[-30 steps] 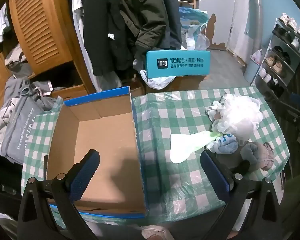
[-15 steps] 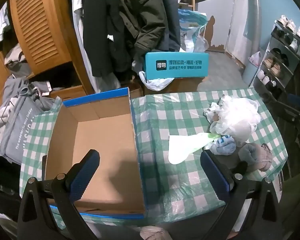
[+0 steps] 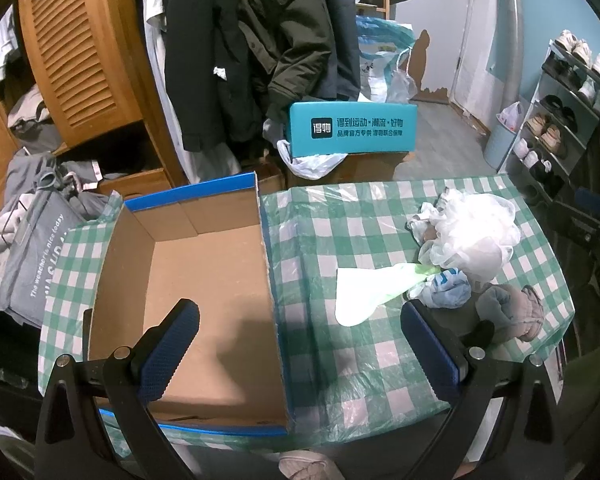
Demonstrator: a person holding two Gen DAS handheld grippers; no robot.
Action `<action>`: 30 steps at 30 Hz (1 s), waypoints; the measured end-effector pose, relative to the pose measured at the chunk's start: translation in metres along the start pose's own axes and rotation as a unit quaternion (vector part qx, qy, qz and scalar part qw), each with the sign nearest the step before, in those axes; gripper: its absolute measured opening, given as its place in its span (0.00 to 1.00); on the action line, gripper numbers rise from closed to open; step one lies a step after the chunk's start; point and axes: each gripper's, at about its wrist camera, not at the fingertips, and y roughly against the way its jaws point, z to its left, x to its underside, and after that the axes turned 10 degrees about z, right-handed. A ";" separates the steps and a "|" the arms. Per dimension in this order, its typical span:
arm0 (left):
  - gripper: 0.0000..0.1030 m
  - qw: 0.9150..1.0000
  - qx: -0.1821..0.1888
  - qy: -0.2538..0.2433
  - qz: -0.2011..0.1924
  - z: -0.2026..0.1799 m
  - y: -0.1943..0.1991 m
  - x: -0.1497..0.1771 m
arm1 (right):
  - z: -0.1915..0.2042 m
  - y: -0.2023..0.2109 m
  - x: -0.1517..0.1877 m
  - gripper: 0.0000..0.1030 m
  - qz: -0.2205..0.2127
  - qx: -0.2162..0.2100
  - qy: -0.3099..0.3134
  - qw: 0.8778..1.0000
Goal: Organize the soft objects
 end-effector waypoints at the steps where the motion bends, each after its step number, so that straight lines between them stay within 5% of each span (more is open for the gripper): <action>1: 0.99 1.000 0.000 0.001 0.000 0.000 0.000 0.000 | 0.000 0.000 0.000 0.98 0.000 0.000 0.000 1.000; 30: 0.99 1.000 0.002 0.001 0.003 -0.001 0.002 0.000 | 0.001 0.001 0.001 0.98 0.000 -0.002 -0.001 1.000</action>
